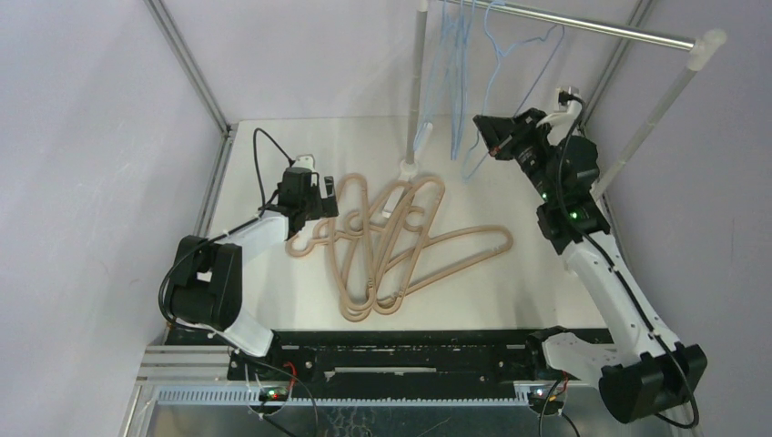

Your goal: Organize the hangers

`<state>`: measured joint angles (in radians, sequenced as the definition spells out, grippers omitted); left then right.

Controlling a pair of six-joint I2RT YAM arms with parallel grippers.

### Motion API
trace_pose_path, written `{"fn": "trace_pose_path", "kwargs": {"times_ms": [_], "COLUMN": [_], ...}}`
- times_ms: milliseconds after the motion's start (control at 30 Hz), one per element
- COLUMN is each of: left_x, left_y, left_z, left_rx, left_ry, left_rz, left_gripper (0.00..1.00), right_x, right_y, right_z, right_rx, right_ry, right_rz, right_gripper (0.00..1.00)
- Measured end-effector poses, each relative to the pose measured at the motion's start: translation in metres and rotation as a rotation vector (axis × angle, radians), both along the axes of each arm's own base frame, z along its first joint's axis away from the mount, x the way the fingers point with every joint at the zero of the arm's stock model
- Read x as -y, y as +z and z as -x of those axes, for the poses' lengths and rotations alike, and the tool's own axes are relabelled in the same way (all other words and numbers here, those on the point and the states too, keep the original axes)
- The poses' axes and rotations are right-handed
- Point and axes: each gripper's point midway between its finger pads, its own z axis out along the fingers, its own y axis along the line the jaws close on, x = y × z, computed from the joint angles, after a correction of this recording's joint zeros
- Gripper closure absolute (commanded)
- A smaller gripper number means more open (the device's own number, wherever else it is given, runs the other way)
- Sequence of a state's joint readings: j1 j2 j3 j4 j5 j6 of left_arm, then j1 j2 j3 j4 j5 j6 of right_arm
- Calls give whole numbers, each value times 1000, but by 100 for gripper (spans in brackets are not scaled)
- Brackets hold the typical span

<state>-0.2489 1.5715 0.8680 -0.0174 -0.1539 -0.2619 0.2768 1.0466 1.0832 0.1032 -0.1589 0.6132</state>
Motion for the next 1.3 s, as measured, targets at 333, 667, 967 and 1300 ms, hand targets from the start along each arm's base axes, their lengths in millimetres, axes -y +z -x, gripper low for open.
{"fn": "trace_pose_path", "kwargs": {"times_ms": [333, 667, 967, 1300], "left_x": [1, 3, 3, 3], "left_y": [-4, -11, -11, -11], "left_z": [-2, -12, -12, -12], "left_rx": [-9, -25, -25, -25], "left_ry": [0, 0, 0, 0], "left_rz": [-3, -7, -7, -7], "left_gripper": [1, 1, 0, 1], "right_x": [11, 7, -21, -73], "right_y": [-4, -28, -29, -30], "right_z": [-44, -77, -95, -107], "right_rx": [-23, -73, -85, -114], "right_ry": [19, 85, 184, 286], "right_rz": [-32, -69, -76, -21], "right_gripper": [100, 100, 100, 100]}}
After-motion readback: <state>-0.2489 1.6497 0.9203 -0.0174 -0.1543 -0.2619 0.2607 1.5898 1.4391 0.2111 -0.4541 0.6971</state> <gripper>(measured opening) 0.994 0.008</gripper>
